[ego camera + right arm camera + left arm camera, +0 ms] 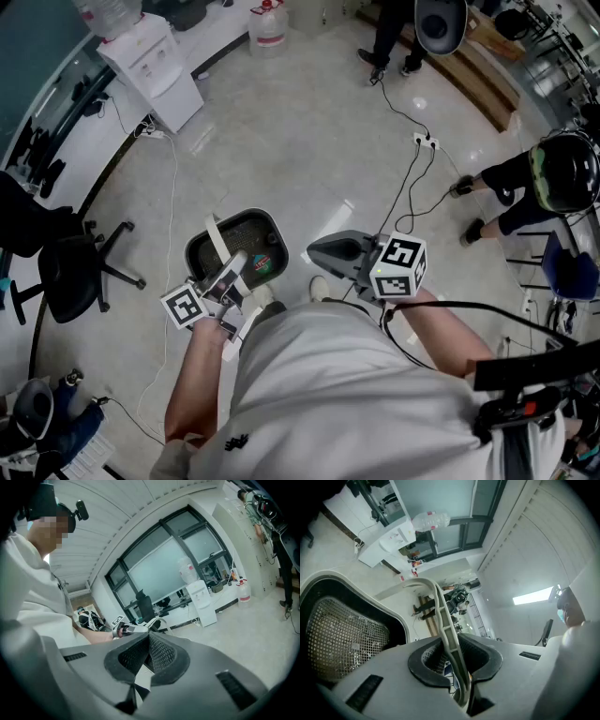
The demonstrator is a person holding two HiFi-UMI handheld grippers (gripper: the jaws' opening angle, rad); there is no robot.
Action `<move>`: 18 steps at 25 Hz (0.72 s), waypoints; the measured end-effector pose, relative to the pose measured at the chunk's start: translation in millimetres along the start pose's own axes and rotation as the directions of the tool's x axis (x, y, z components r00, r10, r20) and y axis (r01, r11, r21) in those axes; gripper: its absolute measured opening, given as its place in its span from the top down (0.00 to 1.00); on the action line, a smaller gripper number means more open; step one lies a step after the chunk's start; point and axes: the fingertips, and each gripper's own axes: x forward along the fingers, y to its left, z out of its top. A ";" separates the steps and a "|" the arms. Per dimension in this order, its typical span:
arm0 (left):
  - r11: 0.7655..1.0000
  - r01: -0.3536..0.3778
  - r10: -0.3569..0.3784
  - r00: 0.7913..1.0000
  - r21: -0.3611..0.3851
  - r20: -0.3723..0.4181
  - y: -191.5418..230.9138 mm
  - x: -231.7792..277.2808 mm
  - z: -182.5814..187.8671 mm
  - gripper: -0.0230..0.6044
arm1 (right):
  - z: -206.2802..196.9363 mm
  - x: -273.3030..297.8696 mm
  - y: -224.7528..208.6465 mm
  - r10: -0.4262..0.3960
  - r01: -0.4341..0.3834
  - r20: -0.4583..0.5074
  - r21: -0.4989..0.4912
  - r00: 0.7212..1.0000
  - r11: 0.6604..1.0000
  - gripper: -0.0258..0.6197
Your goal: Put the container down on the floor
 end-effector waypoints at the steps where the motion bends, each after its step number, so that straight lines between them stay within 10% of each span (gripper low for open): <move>1: 1.000 0.004 -0.004 1.000 0.002 0.005 -4.9 8.6 -4.8 0.86 | 0.2 -9.4 -2.5 0.002 -0.002 -0.004 -0.007 1.000 1.000 0.94; 18: 1.000 0.004 -0.004 1.000 -0.007 0.027 -6.6 133.7 14.5 0.86 | 7.2 -53.4 -107.5 0.080 -0.079 -0.038 0.006 0.996 0.997 0.94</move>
